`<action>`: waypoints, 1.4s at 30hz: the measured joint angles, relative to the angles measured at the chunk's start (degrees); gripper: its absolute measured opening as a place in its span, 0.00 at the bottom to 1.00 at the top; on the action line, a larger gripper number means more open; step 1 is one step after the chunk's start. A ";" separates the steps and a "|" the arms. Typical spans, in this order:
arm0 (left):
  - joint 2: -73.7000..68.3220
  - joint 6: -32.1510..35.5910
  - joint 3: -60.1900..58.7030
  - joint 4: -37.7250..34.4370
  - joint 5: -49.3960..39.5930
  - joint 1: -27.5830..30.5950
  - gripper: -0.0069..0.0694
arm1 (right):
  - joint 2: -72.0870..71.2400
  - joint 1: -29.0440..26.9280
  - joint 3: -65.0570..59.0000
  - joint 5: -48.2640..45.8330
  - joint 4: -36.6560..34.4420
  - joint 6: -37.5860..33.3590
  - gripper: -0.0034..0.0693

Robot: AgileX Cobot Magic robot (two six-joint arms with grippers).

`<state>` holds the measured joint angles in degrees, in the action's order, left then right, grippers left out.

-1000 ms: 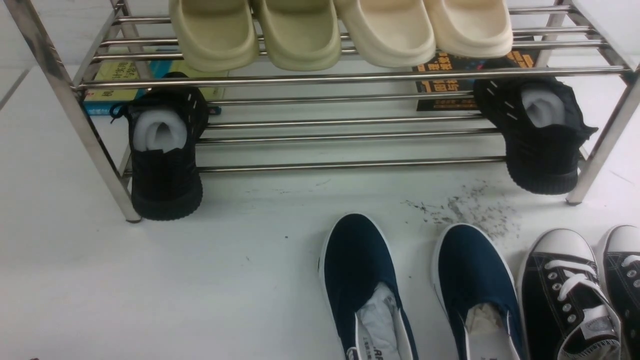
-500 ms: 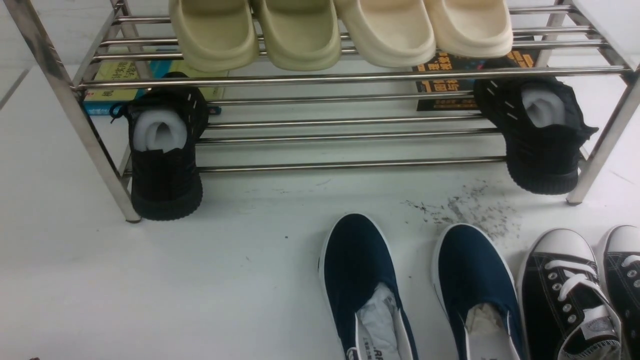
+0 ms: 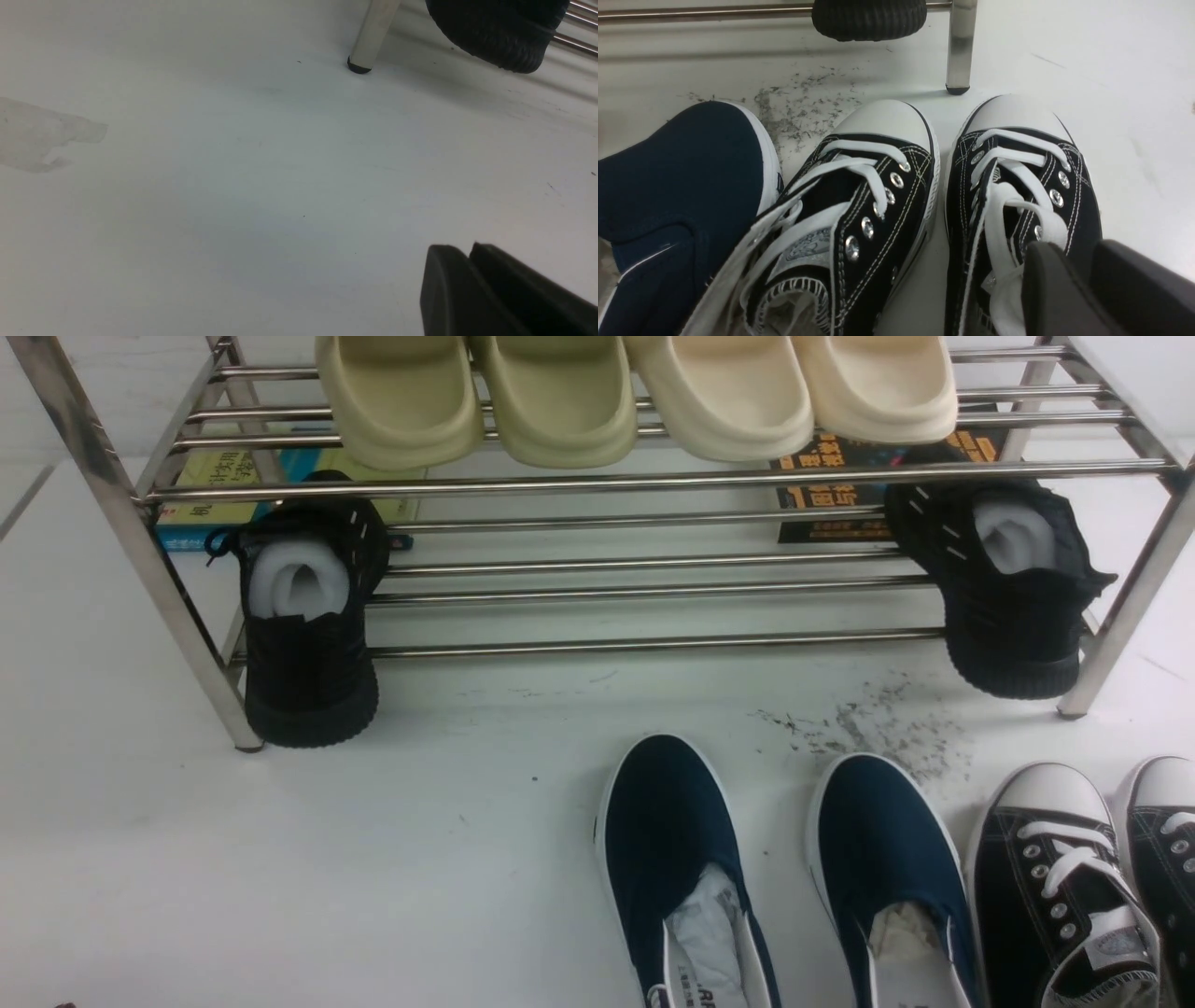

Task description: Take the shoes off the shelf with your hand on the white table.

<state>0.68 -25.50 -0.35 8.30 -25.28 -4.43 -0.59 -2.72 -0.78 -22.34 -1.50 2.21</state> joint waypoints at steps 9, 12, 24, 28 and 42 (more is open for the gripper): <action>0.00 -0.44 0.00 0.00 0.00 0.00 0.21 | 0.00 0.00 0.00 0.00 0.00 0.05 0.28; 0.00 -1.26 0.00 0.14 0.00 0.00 0.21 | 0.00 0.00 0.00 0.00 0.00 0.05 0.29; 0.00 -1.51 0.00 0.14 -0.05 0.00 0.23 | 0.00 0.00 0.00 0.00 0.00 0.05 0.31; 0.00 -1.51 0.00 0.14 -0.05 0.00 0.23 | 0.00 0.00 0.00 0.00 0.00 0.05 0.32; 0.00 -1.56 0.00 0.14 -0.05 0.00 0.26 | 0.00 0.00 0.00 0.00 0.00 0.00 0.35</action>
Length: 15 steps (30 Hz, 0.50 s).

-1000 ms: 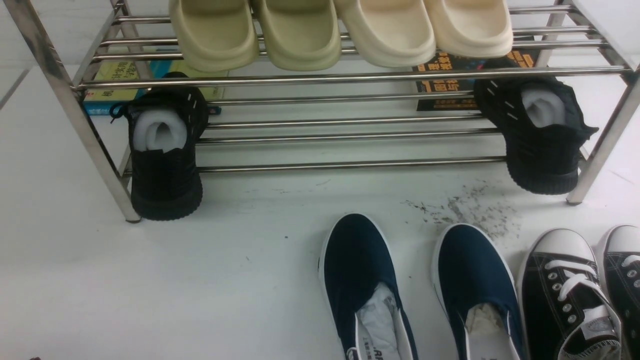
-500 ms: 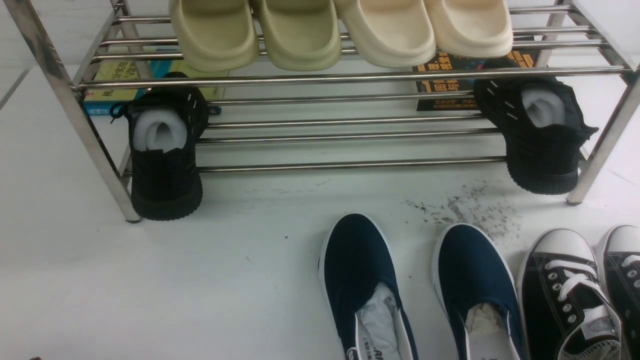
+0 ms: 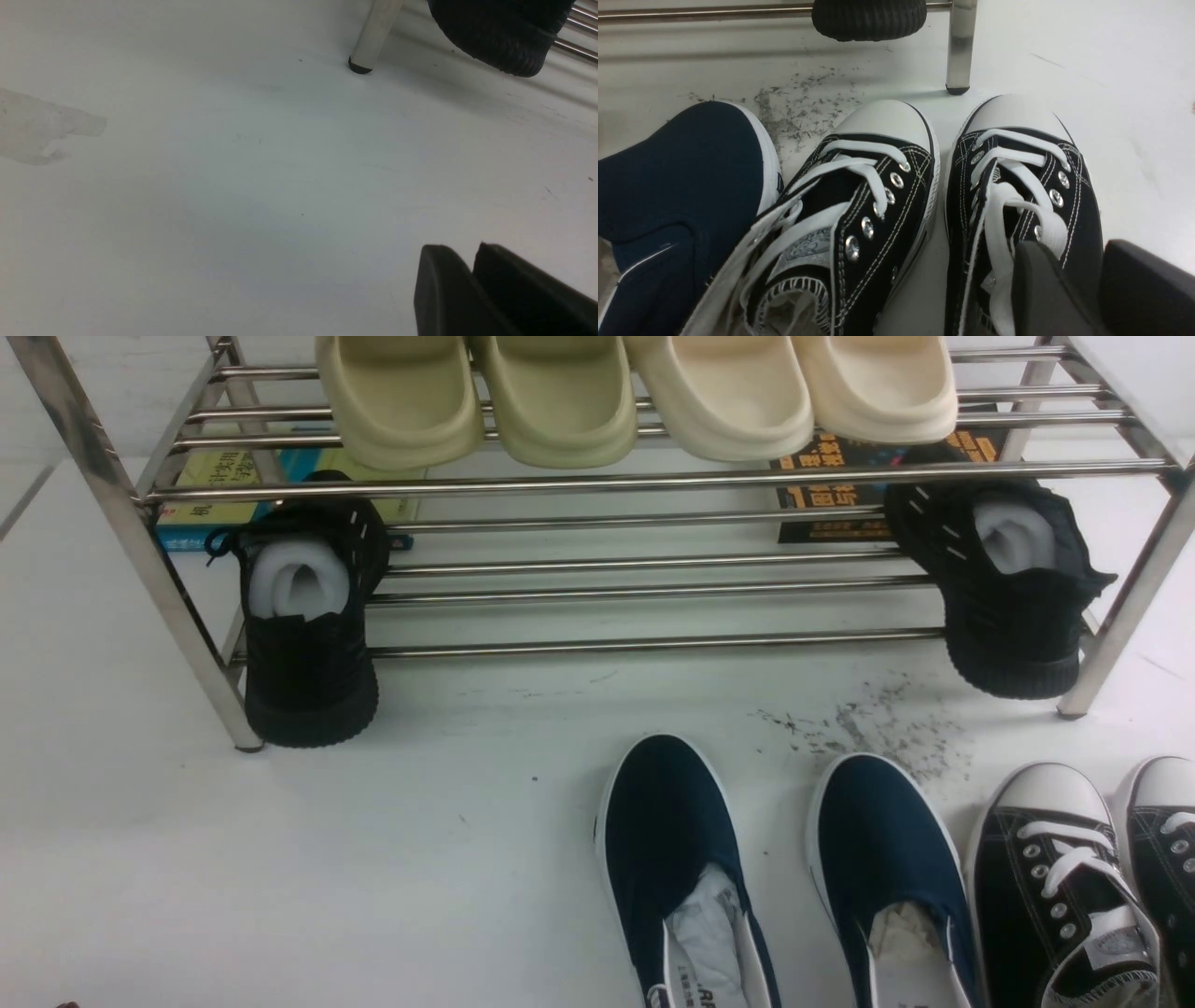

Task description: Take the shoes off the shelf with your hand on the white table.

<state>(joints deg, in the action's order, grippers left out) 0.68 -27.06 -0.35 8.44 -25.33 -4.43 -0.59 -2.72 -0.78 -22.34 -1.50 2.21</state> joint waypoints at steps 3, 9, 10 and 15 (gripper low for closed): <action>0.00 0.00 0.00 0.00 0.00 0.00 0.26 | 0.00 0.00 0.00 0.00 0.00 0.00 0.35; 0.00 0.00 0.00 0.00 0.00 0.00 0.27 | 0.00 0.00 0.00 0.00 0.00 0.00 0.36; 0.00 0.00 0.00 0.00 0.00 0.00 0.27 | 0.00 0.00 0.00 0.00 0.00 0.00 0.36; 0.00 0.00 0.00 0.00 0.00 0.00 0.28 | 0.00 0.00 0.00 0.00 0.00 0.00 0.37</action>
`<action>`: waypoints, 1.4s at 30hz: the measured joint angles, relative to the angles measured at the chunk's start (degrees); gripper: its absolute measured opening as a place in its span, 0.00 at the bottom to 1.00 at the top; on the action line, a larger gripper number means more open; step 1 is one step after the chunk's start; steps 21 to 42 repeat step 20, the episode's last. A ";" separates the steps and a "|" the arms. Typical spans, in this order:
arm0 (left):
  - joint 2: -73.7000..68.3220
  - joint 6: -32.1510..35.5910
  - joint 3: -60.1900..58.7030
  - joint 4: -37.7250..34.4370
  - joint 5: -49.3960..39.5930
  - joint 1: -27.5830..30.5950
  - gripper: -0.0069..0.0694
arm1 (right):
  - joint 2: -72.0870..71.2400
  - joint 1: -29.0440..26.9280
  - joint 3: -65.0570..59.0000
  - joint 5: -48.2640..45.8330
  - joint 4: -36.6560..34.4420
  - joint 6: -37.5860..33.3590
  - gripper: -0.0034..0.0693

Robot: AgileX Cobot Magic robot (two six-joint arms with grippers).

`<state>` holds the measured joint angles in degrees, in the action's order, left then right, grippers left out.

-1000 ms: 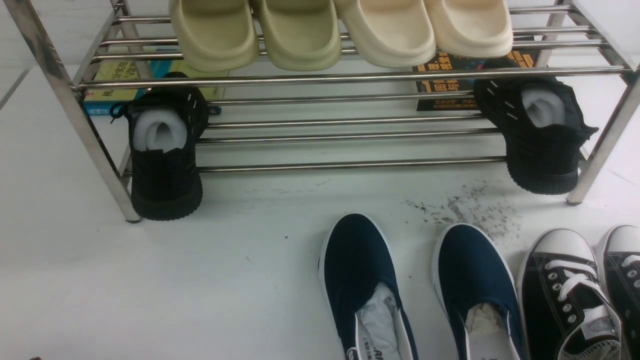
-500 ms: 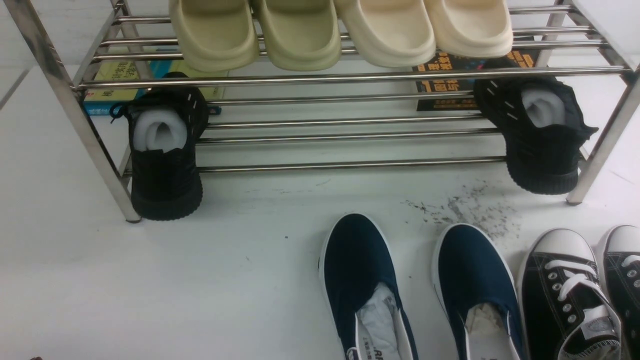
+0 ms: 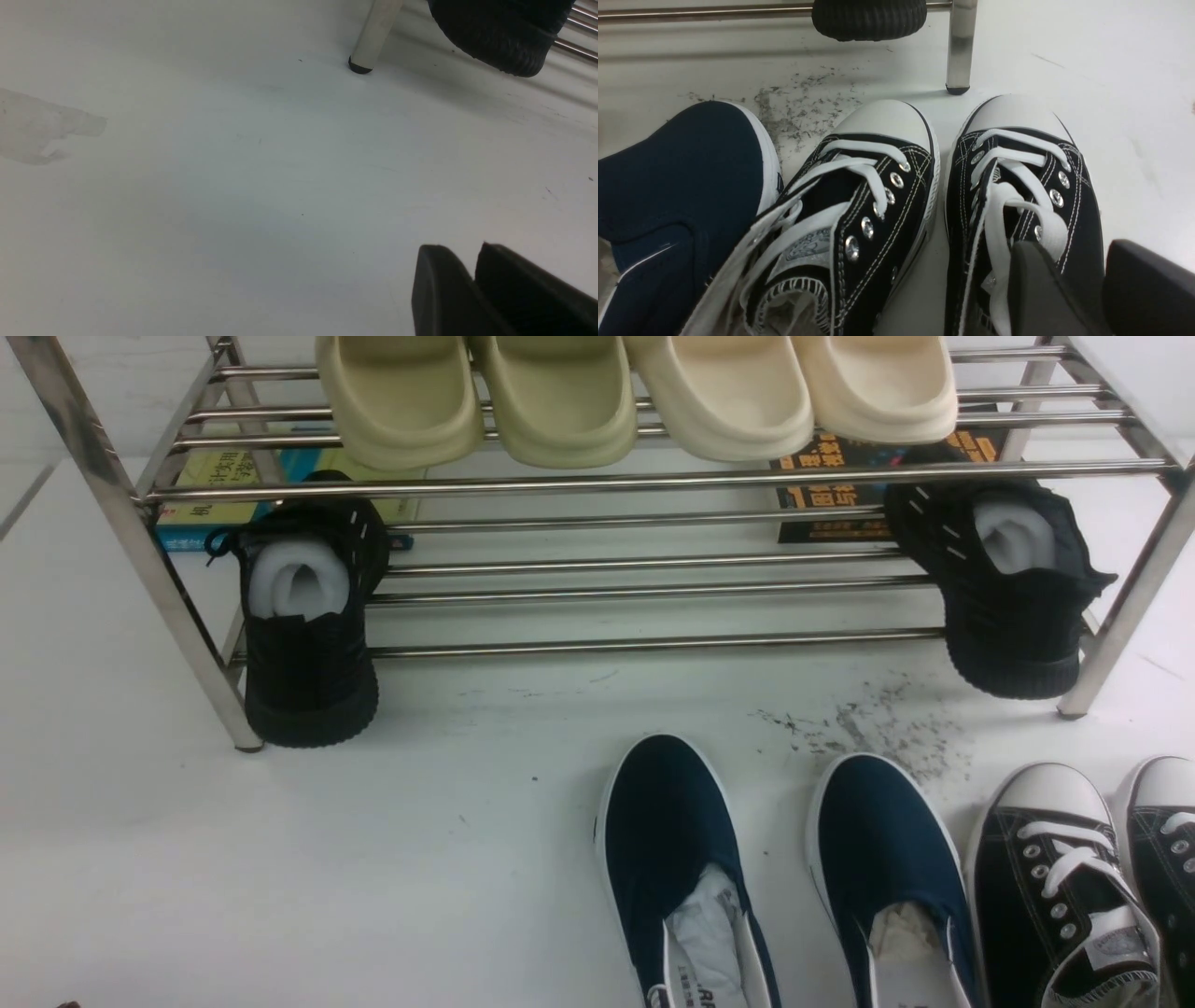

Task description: Take the shoes off the shelf with your hand on the white table.

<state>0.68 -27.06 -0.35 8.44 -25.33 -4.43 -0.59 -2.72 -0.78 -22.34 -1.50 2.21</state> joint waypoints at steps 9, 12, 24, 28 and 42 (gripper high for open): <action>0.00 0.00 0.00 0.00 0.00 0.00 0.28 | 0.00 0.00 0.00 0.00 0.00 0.00 0.37; 0.00 0.00 0.00 0.00 0.00 0.00 0.29 | 0.00 0.00 0.00 0.00 0.00 0.00 0.37; 0.00 0.00 0.00 0.00 0.00 0.00 0.30 | 0.00 0.00 0.00 0.00 0.00 0.00 0.37; 0.00 0.00 0.00 0.00 0.00 0.00 0.30 | 0.00 0.00 0.00 0.00 0.00 0.00 0.37; 0.00 0.00 0.00 0.00 0.00 0.00 0.30 | 0.00 0.00 0.00 0.00 0.00 0.00 0.37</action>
